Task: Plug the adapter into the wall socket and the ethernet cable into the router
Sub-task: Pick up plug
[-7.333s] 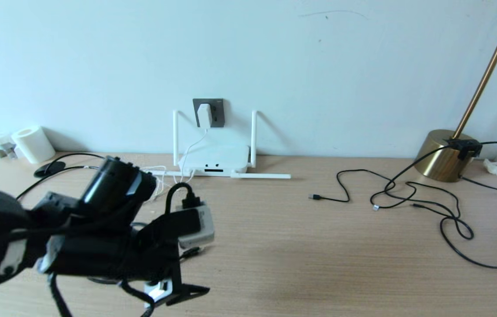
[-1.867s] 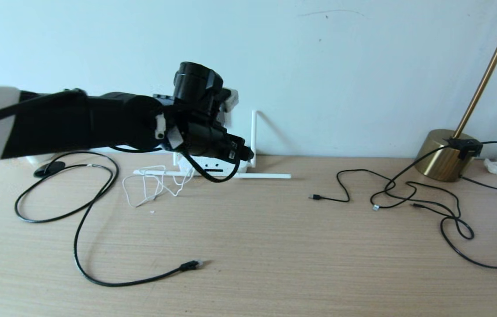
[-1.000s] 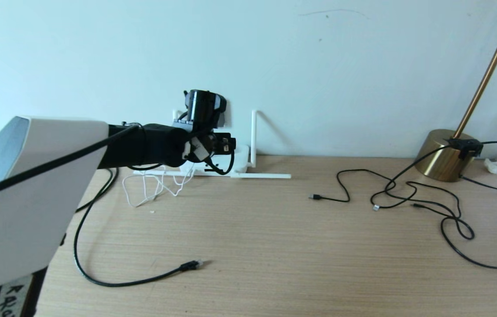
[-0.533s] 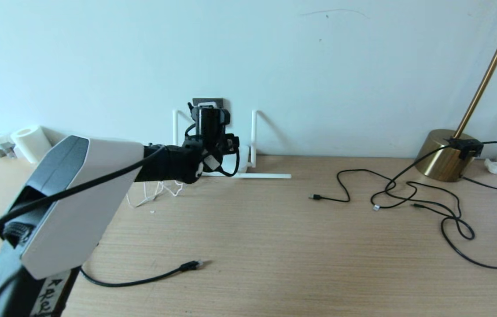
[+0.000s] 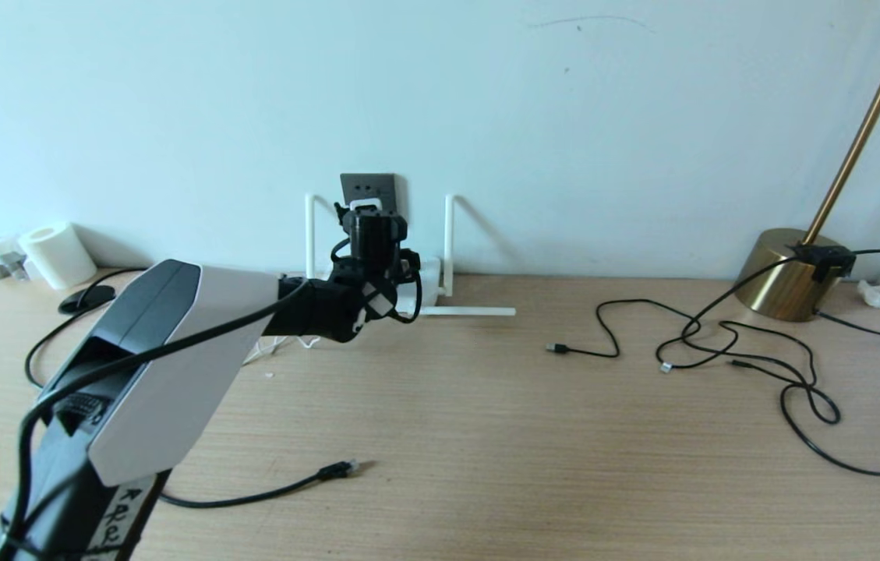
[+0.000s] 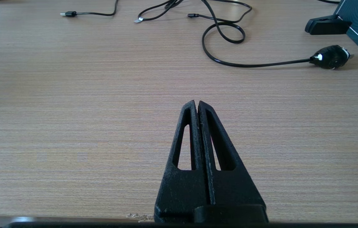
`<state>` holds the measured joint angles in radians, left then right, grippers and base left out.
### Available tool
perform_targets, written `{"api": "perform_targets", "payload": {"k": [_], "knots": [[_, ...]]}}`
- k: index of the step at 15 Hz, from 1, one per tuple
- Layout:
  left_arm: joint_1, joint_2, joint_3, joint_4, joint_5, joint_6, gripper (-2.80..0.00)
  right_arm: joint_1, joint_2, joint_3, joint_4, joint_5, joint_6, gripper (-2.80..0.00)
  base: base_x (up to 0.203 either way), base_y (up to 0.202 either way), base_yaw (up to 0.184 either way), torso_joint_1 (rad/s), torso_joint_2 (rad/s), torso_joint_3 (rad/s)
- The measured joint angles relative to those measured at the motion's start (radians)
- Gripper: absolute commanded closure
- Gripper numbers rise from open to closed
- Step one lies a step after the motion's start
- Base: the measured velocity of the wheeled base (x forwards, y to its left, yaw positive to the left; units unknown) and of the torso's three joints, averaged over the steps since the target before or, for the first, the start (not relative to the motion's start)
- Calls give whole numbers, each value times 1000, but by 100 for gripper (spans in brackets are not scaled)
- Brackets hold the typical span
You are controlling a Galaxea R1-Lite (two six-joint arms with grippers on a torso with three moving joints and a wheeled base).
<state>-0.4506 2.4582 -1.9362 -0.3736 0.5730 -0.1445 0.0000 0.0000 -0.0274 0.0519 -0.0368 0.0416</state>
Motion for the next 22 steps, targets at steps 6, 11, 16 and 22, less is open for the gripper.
{"api": "perform_targets", "payload": {"k": [6, 11, 16, 22], "knots": [[2, 22, -6, -25, -7, 3, 0, 0, 0, 0, 0, 0, 1, 0, 0, 0, 0, 0, 0, 0], [1, 27, -8, -24, -7, 3, 0, 0, 0, 0, 0, 0, 0, 0, 0, 0, 0, 0, 0, 0], [1, 23, -5, -23, -7, 0, 0, 0, 0, 0, 0, 0, -1, 0, 0, 0, 0, 0, 0, 0], [1, -93, 92, -19, -12, 0, 0, 0, 0, 0, 0, 0, 0, 0, 0, 0, 0, 0, 0, 0]]}}
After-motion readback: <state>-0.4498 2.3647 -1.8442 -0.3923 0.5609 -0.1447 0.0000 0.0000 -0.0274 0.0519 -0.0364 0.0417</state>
